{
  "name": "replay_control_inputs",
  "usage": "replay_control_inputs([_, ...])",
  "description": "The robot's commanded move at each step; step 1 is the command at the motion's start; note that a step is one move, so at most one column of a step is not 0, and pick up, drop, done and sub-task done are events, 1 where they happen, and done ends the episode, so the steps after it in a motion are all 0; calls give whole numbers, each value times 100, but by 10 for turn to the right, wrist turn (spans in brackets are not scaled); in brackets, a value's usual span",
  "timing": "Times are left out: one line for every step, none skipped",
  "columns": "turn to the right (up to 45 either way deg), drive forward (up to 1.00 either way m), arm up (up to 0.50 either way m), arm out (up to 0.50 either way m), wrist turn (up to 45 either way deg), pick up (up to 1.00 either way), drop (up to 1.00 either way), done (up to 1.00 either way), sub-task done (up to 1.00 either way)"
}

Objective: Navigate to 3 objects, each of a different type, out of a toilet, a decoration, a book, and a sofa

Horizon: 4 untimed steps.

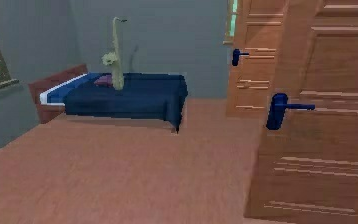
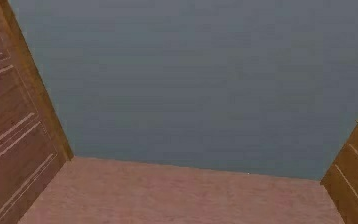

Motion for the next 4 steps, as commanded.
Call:
replay_control_inputs([0,95,0,0,0,0,0,0,0])
replay_control_inputs([90,0,0,0,0,0,0,0,0])
replay_control_inputs([0,60,0,0,0,0,0,0,0])
replay_control_inputs([450,0,0,0,0,0,0,0,0])
